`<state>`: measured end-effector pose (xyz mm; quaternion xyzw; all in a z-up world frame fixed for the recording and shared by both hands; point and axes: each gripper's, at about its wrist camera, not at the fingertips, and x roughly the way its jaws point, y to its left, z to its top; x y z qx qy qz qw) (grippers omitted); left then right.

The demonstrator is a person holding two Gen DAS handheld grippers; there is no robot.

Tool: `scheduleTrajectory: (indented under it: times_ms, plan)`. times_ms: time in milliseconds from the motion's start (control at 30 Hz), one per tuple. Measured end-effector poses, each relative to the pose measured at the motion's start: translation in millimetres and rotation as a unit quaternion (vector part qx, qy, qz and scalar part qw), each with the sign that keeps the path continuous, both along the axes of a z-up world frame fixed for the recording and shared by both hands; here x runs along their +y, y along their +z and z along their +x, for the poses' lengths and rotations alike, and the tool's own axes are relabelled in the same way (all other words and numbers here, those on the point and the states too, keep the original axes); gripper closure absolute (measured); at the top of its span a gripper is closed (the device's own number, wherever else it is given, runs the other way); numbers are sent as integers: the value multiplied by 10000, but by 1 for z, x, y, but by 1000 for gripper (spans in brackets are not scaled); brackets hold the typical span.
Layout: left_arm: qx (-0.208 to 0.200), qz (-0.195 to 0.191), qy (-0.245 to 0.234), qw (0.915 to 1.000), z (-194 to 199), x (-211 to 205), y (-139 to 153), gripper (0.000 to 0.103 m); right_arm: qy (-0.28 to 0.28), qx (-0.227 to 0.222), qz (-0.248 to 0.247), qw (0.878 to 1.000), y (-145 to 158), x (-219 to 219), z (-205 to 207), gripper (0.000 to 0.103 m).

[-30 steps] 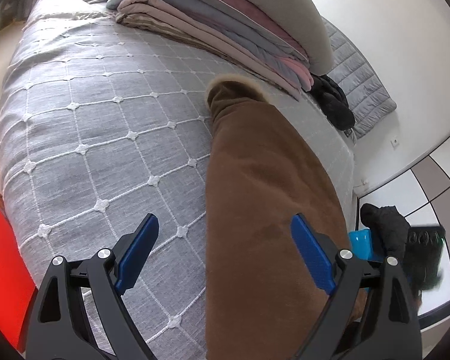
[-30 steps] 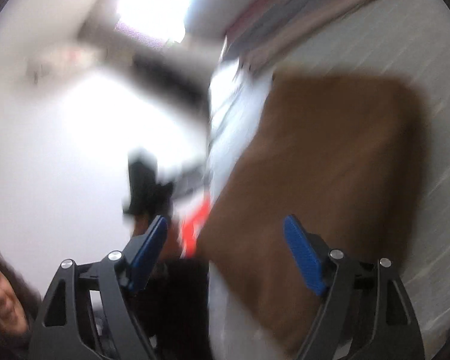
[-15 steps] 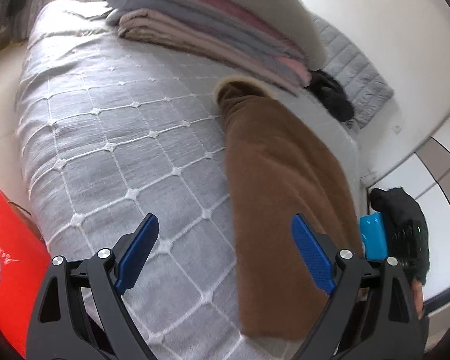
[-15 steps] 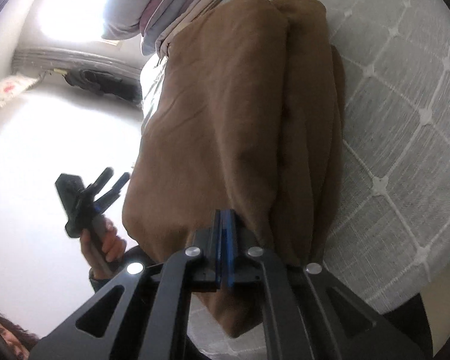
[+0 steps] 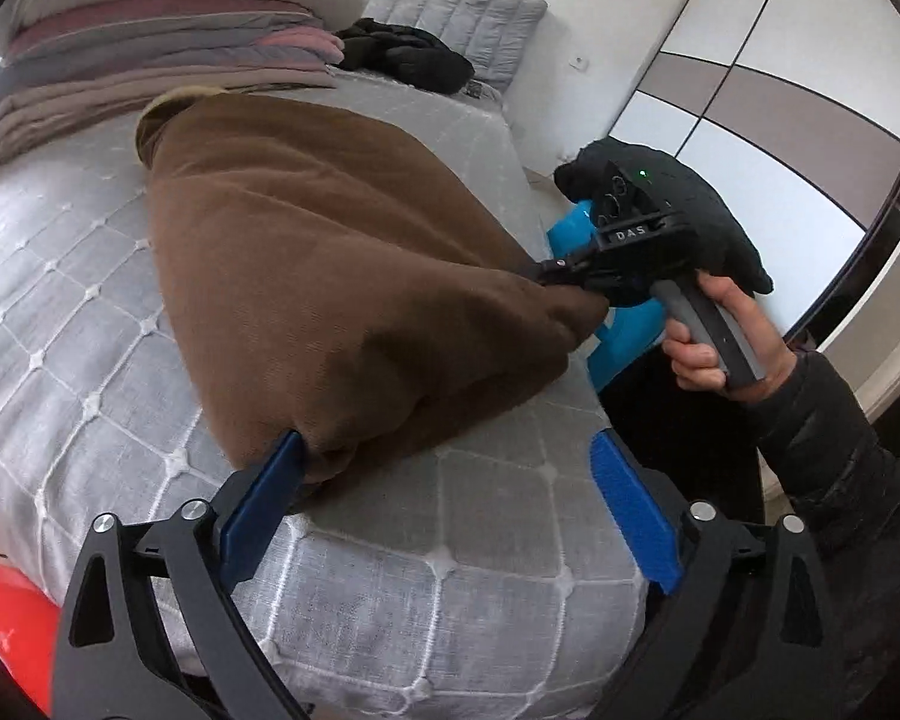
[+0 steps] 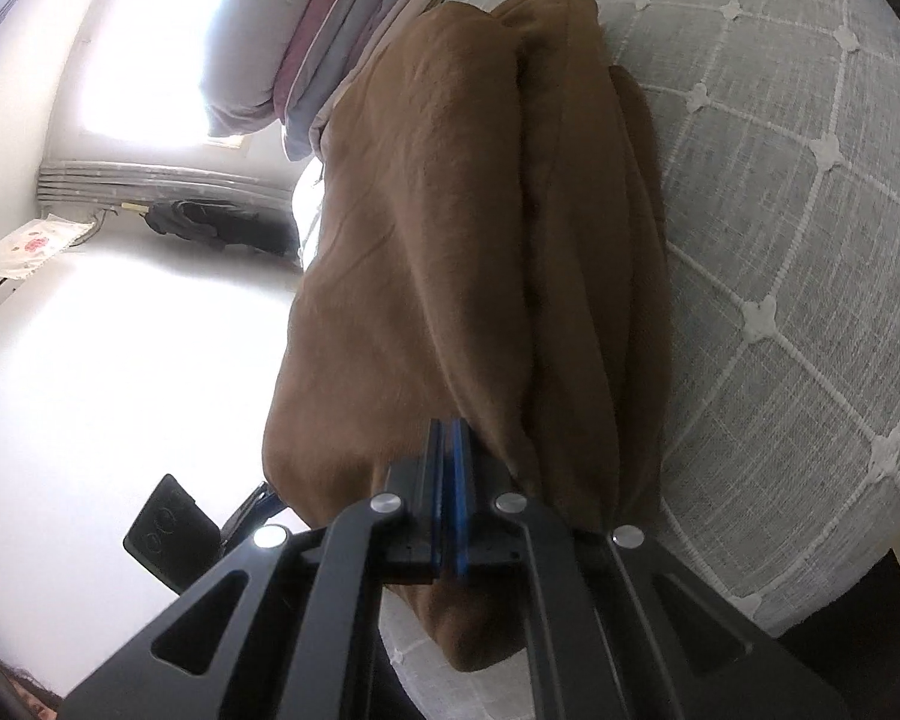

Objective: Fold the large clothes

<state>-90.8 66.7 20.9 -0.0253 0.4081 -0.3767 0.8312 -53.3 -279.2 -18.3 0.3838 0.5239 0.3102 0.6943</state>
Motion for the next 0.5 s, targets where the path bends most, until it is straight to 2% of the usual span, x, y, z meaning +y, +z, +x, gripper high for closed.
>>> scheduleTrajectory:
  times_ms: [100, 167, 233, 300, 367, 500]
  plan:
    - [56, -286, -19, 9996, -3, 8, 5, 11, 5, 1, 110, 9999, -6, -10, 4, 101]
    - [-20, -329, -103, 9994, -9, 9, 7, 11, 9, 7, 177, 9998, -10, -13, 3, 101]
    - [-8, -439, -406, 9982, -18, 3, 8, 11, 10, 3, 223, 9998, -12, -17, 3, 101]
    - [-145, -340, -641, 9973, -26, -11, 6, 11, 2, 5, 255, 9997, -14, -17, 3, 101]
    - [-116, -176, -765, 9968, -27, -24, 0, 11, -6, 4, 292, 9996, -18, -19, 2, 101]
    - [77, -86, -619, 9980, -9, -42, -11, 11, -17, -14, 346, 9994, -24, -22, 0, 101]
